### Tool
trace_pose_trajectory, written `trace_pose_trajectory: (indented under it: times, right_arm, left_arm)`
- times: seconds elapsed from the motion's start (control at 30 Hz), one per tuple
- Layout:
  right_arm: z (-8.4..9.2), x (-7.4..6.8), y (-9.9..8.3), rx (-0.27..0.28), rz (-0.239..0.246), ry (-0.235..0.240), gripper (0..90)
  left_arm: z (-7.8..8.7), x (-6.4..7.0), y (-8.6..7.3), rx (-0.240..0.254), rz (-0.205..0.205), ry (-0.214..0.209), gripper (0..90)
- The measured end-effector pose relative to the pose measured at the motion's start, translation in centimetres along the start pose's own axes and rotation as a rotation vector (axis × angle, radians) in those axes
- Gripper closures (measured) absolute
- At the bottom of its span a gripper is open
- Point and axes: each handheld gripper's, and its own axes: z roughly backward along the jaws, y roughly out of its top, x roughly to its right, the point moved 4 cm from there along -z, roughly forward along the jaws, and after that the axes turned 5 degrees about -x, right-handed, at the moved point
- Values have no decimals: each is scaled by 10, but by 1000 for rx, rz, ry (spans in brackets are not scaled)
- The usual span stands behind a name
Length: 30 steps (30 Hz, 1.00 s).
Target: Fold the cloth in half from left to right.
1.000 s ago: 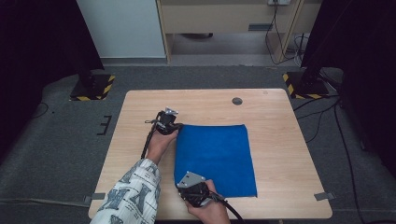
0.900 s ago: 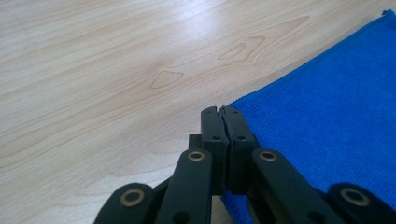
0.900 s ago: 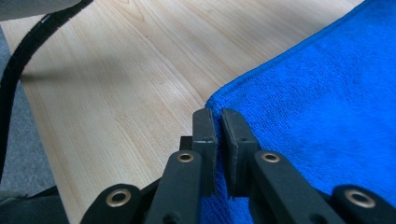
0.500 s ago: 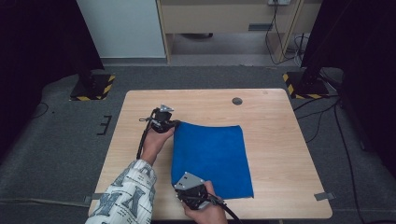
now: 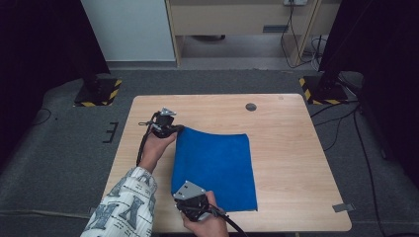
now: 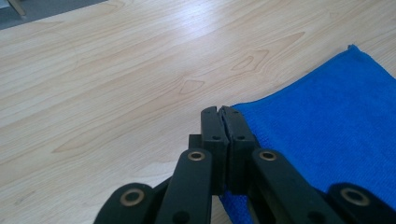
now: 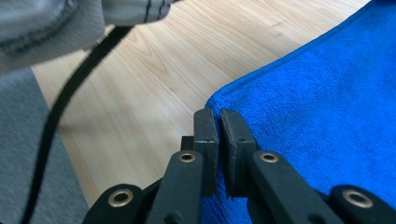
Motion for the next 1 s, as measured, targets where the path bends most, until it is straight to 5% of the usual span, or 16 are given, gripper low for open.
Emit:
trace_pose_trajectory:
  times: [0.17,0.3,0.83,1.0]
  right_arm:
    - [-4,0,5,19,-20,15,856]
    - [4,11,1,31,-46,25,856]
    - [53,66,-49,29,-149,8,856]
    - [63,76,-58,23,-162,2,856]
  left_arm:
    - [5,-6,-1,10,23,9,879]
    - [-1,3,3,9,29,4,879]
    - [-51,76,38,-7,-9,-40,879]
    - [-60,88,47,-15,-14,-45,879]
